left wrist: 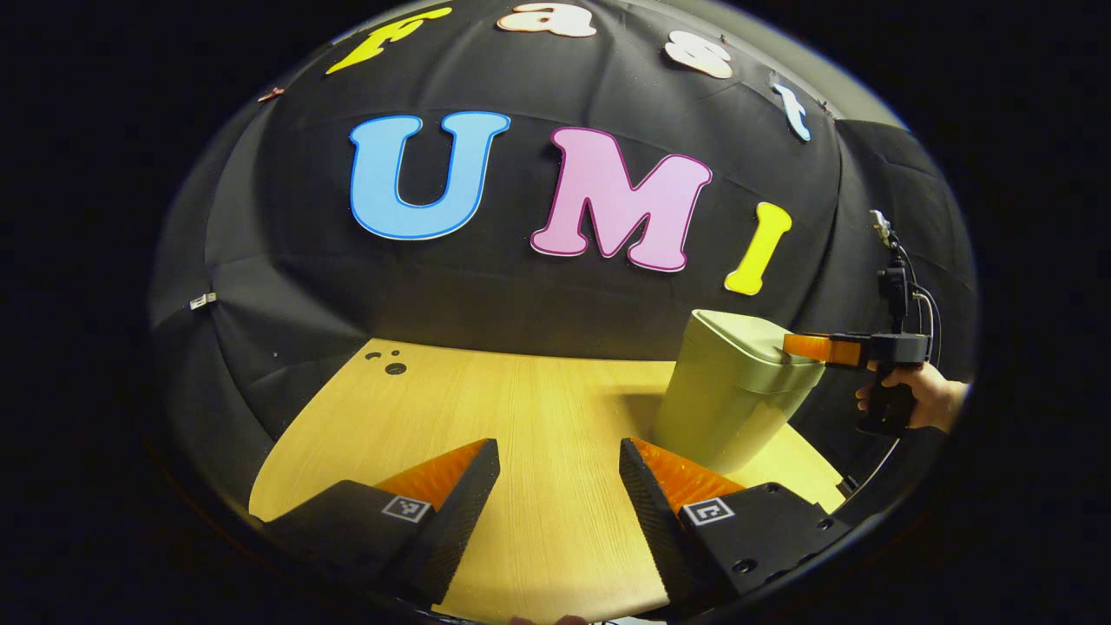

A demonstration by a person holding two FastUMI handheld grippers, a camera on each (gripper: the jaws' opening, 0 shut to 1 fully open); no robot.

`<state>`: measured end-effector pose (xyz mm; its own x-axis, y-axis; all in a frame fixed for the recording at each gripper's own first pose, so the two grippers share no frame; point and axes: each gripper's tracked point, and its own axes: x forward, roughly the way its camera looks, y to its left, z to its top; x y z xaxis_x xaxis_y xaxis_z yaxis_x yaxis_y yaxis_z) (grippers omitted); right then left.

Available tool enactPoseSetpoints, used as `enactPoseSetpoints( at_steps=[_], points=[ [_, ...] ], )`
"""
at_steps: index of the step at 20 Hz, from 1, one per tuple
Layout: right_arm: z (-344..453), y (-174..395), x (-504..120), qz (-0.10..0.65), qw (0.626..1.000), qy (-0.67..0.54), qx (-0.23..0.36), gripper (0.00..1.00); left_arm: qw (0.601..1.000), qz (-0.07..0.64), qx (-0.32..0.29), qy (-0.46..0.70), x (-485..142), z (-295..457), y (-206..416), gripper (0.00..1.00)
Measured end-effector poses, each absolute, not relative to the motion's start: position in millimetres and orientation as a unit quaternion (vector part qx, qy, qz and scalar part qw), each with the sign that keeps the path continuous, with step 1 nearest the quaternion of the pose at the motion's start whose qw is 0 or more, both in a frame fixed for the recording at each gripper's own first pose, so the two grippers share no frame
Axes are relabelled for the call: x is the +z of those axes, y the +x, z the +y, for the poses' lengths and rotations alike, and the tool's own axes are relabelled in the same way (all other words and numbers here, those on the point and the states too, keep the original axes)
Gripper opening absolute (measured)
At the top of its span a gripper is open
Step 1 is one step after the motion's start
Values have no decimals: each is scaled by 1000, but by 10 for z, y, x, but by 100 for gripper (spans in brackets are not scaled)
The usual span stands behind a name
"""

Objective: Press the lid of the desktop garbage bin to open it, pick up the crumpled paper on the desktop and throw it into the bin, then pick up the pop can on the desktop and drop it into the bin, and finally close the garbage bin lid.

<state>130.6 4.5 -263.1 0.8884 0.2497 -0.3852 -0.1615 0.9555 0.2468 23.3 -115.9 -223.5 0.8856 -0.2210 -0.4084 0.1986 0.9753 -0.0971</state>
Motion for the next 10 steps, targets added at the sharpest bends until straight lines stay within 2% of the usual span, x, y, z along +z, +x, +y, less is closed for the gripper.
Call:
enactPoseSetpoints(
  at_steps=[10],
  points=[
    [61, 1264, -2640, 204, 967, 95, 116, 84, 969, 214, -112, -46, -2264, -1205, 223, 90]
  ],
)
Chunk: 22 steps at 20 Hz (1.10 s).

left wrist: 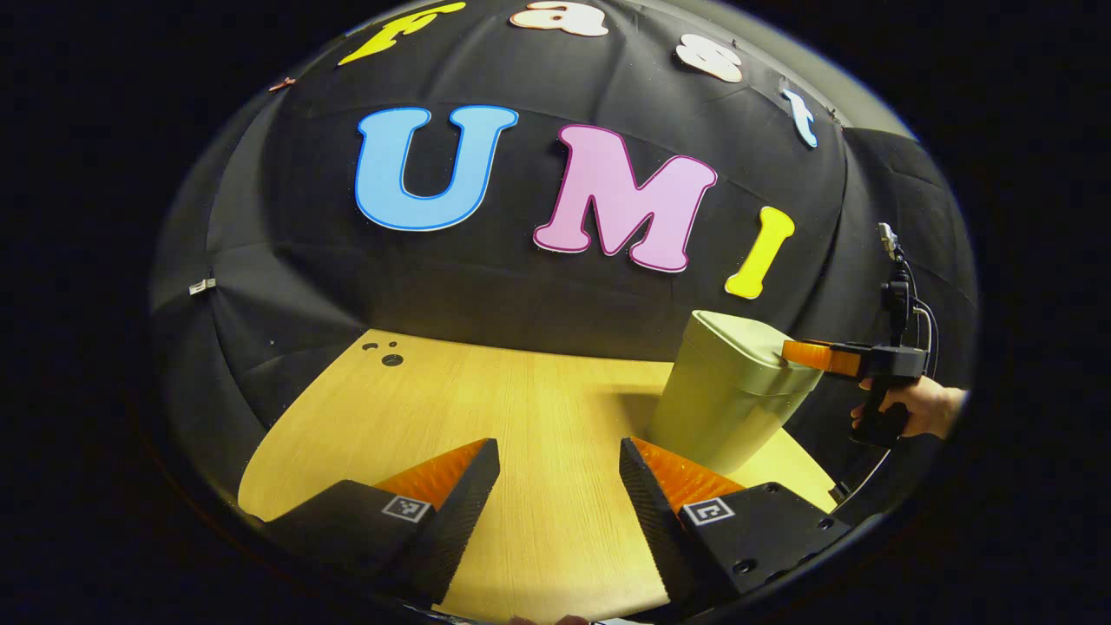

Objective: Press the lid of the desktop garbage bin to open it, pick up the crumpled paper on the desktop and throw it into the bin, then pick up the pop can on the desktop and drop it into the bin, and finally close the garbage bin lid.

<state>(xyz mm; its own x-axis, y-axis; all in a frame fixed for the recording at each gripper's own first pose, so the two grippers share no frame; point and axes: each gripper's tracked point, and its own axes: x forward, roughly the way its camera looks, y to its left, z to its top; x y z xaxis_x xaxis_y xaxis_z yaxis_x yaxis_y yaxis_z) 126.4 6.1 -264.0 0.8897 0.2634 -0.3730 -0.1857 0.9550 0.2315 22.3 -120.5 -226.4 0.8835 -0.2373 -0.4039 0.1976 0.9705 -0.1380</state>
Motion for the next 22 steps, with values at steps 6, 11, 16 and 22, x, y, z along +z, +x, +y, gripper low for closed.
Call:
enactPoseSetpoints(
  at_steps=[6, 11, 16, 22],
  points=[
    [184, 1082, -2475, 188, 971, 75, 126, 92, 970, 205, -121, -49, -2215, -1168, 217, 90],
    [363, 781, -2285, 175, 972, 84, 135, 92, 969, 199, -137, -47, -2192, -1123, 172, 90],
    [551, 399, -2110, 160, 974, 89, 137, 92, 969, 192, -153, -43, -2149, -1036, 94, 90],
    [860, 32, -2022, 149, 973, 83, 153, 92, 969, 187, -158, -38, -2131, -918, -11, 90]
  ],
)
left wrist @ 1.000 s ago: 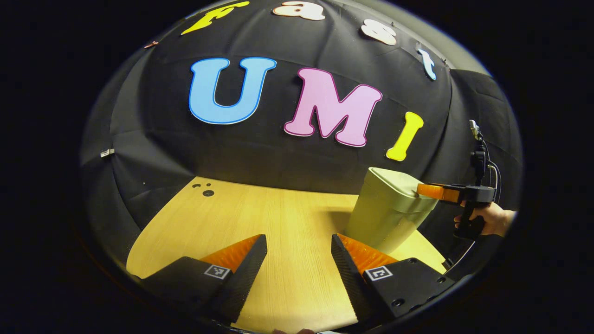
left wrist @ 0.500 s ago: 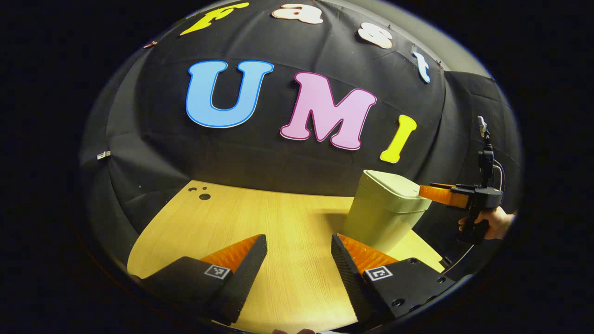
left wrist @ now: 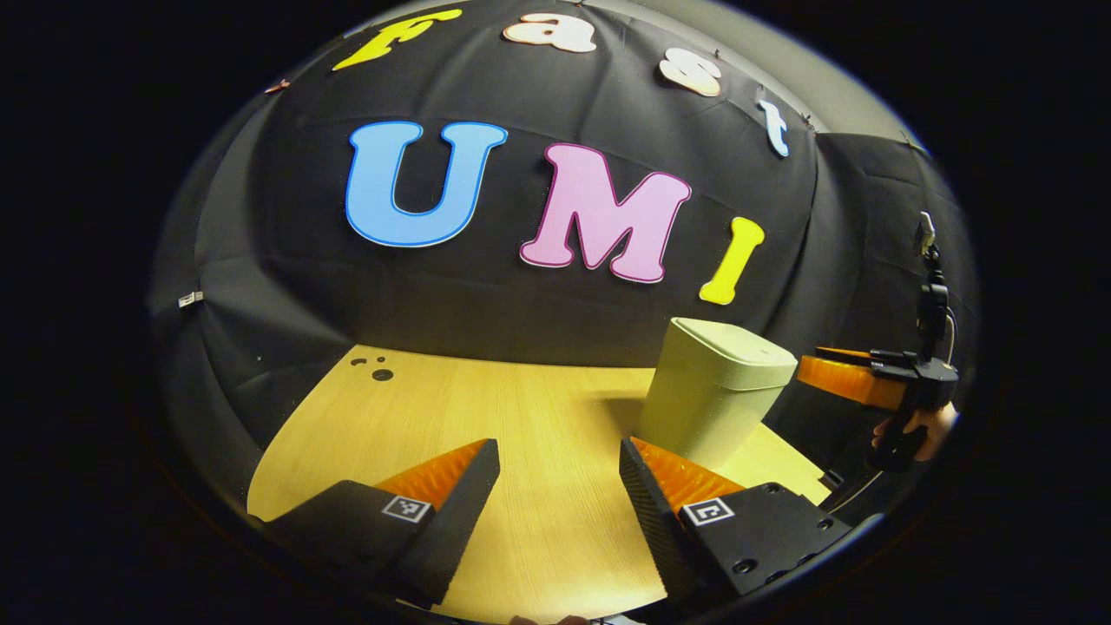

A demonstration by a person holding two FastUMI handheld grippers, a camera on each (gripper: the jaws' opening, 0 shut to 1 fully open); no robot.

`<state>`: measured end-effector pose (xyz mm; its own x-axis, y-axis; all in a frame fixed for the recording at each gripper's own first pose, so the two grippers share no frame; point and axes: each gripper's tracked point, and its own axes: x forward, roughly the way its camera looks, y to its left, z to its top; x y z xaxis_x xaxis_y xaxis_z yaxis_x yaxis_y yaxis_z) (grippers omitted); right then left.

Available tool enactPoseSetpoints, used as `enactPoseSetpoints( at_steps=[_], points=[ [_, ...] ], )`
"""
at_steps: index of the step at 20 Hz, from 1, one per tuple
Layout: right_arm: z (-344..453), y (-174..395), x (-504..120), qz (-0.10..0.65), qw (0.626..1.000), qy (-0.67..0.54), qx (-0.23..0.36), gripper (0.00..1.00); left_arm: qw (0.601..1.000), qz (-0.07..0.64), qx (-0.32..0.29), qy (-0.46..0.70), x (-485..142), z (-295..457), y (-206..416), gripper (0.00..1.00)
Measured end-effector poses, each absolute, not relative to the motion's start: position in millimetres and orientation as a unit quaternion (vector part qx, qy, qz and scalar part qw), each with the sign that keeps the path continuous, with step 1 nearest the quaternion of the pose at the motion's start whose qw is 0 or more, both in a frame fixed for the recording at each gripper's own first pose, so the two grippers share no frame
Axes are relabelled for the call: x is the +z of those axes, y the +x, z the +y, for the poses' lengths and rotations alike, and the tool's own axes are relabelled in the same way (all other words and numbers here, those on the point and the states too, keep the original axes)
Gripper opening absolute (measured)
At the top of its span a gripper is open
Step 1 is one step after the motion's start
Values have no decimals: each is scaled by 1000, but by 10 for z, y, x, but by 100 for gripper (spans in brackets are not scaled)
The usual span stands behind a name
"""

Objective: Press the lid of the desktop garbage bin to open it, pick up the crumpled paper on the desktop and throw it into the bin, then pick up the pop can on the desktop and drop it into the bin, and finally close the garbage bin lid.

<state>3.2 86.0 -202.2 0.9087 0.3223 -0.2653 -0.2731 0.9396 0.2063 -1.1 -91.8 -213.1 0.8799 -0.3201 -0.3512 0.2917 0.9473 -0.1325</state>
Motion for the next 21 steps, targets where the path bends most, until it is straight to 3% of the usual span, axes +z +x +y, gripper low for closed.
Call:
enactPoseSetpoints(
  at_steps=[21],
  points=[
    [983, -174, -2229, 171, 962, 98, 189, 92, 973, 178, -144, -28, -2143, -1066, -144, 90]
  ],
)
